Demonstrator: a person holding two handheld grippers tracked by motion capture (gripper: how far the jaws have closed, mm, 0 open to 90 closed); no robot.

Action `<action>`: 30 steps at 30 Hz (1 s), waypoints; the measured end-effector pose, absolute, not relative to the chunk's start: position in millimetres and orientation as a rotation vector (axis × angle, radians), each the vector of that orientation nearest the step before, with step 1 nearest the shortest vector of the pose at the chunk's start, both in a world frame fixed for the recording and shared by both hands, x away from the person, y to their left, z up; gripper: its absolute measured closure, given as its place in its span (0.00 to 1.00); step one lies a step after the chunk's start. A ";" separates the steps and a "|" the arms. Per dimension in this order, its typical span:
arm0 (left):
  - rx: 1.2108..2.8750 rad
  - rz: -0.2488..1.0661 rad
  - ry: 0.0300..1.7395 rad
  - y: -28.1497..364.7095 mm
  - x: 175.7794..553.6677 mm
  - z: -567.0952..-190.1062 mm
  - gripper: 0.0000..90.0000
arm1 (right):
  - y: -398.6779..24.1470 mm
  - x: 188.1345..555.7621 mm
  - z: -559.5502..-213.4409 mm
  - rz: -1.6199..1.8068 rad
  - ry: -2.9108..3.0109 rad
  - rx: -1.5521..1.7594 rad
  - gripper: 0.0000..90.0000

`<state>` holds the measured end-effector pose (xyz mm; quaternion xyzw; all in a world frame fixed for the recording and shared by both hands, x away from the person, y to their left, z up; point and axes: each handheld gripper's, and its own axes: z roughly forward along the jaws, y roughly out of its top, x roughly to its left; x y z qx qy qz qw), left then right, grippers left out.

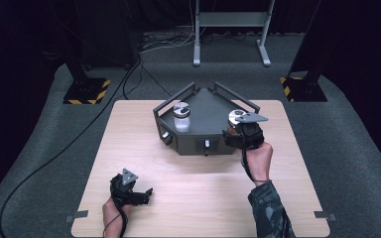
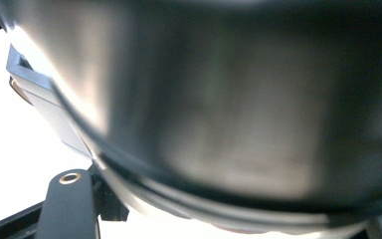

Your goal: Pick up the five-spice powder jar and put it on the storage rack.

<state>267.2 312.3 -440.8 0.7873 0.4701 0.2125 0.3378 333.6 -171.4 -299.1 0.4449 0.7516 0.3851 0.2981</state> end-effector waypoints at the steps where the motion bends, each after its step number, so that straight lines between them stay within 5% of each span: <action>1: 2.051 0.553 1.225 312.4 267.2 -440.8 0.02 | -171.0 334.6 -298.8 1.025 1.997 1.181 0.33; 30: 2.055 0.557 1.218 311.8 266.5 -440.8 0.02 | -165.1 366.7 -294.2 1.026 2.001 1.210 0.33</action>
